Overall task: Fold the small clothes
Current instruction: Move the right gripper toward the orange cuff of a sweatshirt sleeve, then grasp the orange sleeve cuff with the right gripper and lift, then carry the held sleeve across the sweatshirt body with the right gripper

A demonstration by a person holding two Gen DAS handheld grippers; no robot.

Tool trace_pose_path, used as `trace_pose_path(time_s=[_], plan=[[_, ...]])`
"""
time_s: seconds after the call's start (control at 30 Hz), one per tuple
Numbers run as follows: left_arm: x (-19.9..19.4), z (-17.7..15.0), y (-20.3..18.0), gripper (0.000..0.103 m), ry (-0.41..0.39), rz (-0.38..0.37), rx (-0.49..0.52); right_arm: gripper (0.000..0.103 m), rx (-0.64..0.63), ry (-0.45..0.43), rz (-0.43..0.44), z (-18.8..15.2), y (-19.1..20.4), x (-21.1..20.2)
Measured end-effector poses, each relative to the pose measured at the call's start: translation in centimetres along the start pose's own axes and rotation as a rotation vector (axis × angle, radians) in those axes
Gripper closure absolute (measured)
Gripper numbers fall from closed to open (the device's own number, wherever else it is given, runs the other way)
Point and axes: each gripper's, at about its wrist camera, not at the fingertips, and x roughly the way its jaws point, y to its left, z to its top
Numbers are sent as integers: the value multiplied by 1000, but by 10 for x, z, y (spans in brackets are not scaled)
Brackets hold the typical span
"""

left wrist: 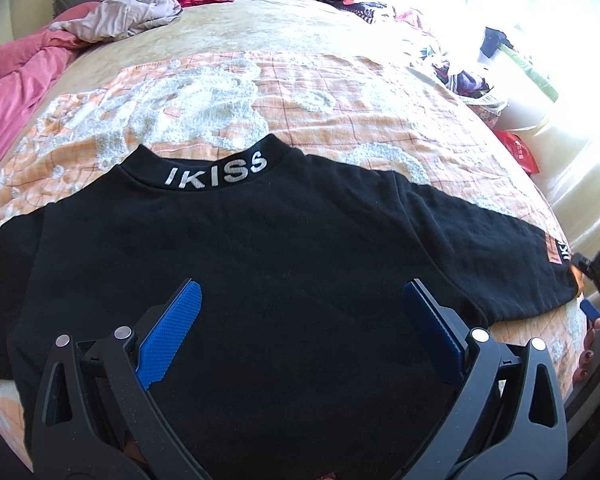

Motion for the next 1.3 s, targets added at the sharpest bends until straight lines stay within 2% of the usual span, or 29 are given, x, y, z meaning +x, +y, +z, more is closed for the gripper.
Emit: trace_pose_path(time_s=[0.3,0.43,0.57,0.6,0.63,0.7,0.77,0.83,0.9,1.1,1.3], plan=[[1,8,0,8,-9,-1,-11,4,61,52,38,15,-22,30],[5,9,6,8,1,-2,-36,4,126,91,92,24,-33,45],[6,8,13,8,3,2,-63,5,163,80,141,28,-39,45],[6,7,14,8,4,2,-67,8,160,75,153,28,-38,45],[6,6,14,8,5,4,-70,20,157,76,162,29,-38,45],[1,4,17,8,-2,3,-93,33,151,85,164,28,-38,47],[-6,2,20,8,-17,-30,-119,45,146,80,170,28,-40,47],[-11,1,20,8,-30,-40,-127,68,160,72,199,28,-42,45],[-15,0,18,8,-38,-33,-121,76,145,54,235,27,-40,40],[-24,-6,22,8,-43,-27,-135,81,72,-25,370,23,-23,13],[-31,-12,31,8,-42,-18,-155,84,-9,-50,475,15,7,-7]])
